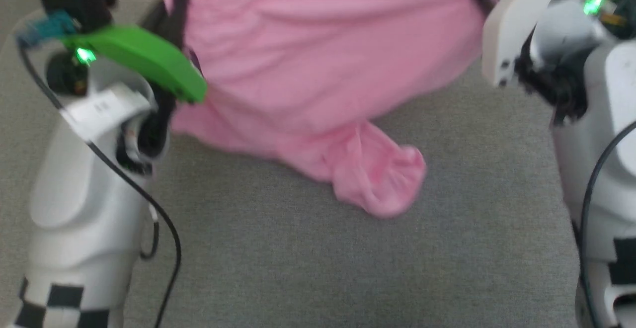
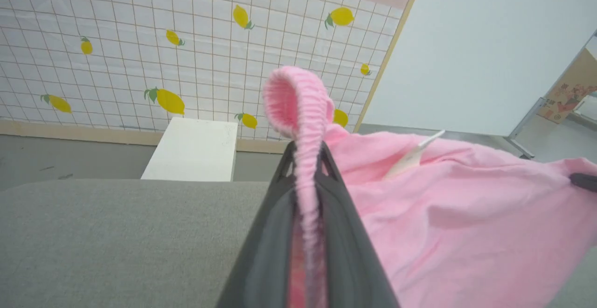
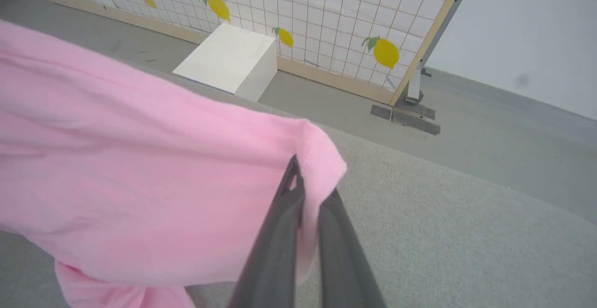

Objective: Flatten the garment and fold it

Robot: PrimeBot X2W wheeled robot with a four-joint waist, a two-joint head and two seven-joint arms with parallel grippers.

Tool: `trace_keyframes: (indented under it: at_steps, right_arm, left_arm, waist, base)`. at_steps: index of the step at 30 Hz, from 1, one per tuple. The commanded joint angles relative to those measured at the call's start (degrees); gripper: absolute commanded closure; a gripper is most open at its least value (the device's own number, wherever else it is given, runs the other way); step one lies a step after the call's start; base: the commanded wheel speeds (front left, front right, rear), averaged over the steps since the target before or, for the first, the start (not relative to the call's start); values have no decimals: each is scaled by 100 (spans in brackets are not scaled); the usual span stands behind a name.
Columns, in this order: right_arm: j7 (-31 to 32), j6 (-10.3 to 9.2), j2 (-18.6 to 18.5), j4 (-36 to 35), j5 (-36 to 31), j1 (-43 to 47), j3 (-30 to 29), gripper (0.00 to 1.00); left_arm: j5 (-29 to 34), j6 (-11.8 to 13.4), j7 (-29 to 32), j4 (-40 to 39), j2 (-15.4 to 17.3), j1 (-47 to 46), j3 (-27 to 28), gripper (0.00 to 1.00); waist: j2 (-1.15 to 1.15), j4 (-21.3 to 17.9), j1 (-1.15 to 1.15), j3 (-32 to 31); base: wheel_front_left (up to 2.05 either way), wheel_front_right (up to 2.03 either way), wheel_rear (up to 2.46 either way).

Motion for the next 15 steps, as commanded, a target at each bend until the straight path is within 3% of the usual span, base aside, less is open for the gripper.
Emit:
trace_keyframes:
  at_steps: [1, 9, 15]
  right_arm:
    - [-168, -9, -49, 57, -60, -305, -35, 100]
    - [-1134, -9, -4, 404, -418, -1917, -235, 100]
    - [-2033, -9, 100, 613, -622, -2647, -362, 100]
  left_arm:
    - [-47, -18, -113, 98, -18, -346, 103, 100]
    - [-412, 15, -778, 739, -237, -2063, 759, 100]
    - [-448, -195, -1280, 1129, -285, -2883, 873, 100]
  waist:
    - [0, -60, 0, 199]
    - [0, -198, 0, 851]
    - [0, -268, 0, 1124]
  base:
    - [0, 0, 0]
    - [0, 0, 0]
    - [0, 0, 0]
